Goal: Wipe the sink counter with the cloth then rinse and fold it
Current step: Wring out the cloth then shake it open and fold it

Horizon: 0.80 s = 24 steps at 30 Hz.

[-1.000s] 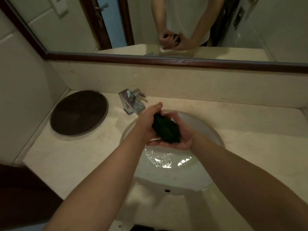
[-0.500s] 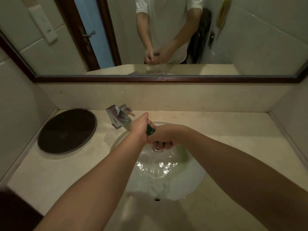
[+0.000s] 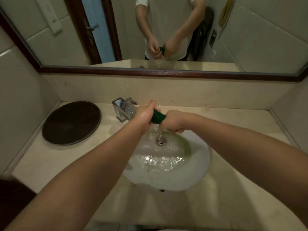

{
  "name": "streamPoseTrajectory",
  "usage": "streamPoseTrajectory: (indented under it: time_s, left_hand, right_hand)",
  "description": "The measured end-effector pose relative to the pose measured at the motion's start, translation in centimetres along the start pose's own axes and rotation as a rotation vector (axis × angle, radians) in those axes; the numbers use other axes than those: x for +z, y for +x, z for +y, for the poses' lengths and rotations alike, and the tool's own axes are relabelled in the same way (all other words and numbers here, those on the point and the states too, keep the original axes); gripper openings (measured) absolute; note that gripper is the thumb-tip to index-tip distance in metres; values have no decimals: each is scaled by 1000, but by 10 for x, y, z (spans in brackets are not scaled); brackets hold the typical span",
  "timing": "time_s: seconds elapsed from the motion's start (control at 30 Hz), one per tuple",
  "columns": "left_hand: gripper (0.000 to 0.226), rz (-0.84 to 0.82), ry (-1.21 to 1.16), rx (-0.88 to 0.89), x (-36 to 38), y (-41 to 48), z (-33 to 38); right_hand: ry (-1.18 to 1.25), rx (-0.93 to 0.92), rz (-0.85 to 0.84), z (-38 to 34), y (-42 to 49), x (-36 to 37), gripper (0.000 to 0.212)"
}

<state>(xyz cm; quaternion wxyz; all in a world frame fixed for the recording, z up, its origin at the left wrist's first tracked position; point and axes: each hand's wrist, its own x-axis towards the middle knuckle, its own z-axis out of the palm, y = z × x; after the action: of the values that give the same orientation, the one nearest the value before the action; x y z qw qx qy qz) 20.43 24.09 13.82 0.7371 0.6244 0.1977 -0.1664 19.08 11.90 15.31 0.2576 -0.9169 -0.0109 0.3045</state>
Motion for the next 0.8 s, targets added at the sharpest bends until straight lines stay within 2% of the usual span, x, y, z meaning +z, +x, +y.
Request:
streamPoseTrajectory:
  time_s: [0.1,0.13,0.2,0.27,0.33,0.4,0.5,0.57,0.67,0.8]
  left_hand:
    - [11,-83,357,384,-9,-16,0]
    - [23,-118,483,538,-14,-21,-2]
    - [53,-172,900,912,-27,-23,-7]
    - [64,-213,1297,1331,-35,-20,-8]
    - [52,-201,1416,1609,-34,-17,-3]
    - [36,-183,1372,1759,-29,-17,6]
    - [25,-156,1382,1787,-24,-18,19]
    - [20,-144,1470,1664,-23,-21,27]
    - [19,-111,1631,1569,-22,-23,35]
    - [21,-68,1973,1195,-12,-33,50]
  right_hand:
    - [355,119,-235,12,-2,-13,13]
    - [432,133,-304,13,-4,-17,12]
    - [523,131,-444,13,-11,-27,13]
    - [548,114,-548,9,-20,-33,28]
    - [547,86,-643,5,-25,-34,39]
    - [551,59,-736,1,-28,-35,36]
    - [517,43,-716,-8,-37,-39,38]
    - [481,29,-560,-15,-44,-39,42]
    - [444,-15,-316,-21,-42,-31,35]
    - [375,-79,-4,-25,-30,-14,26]
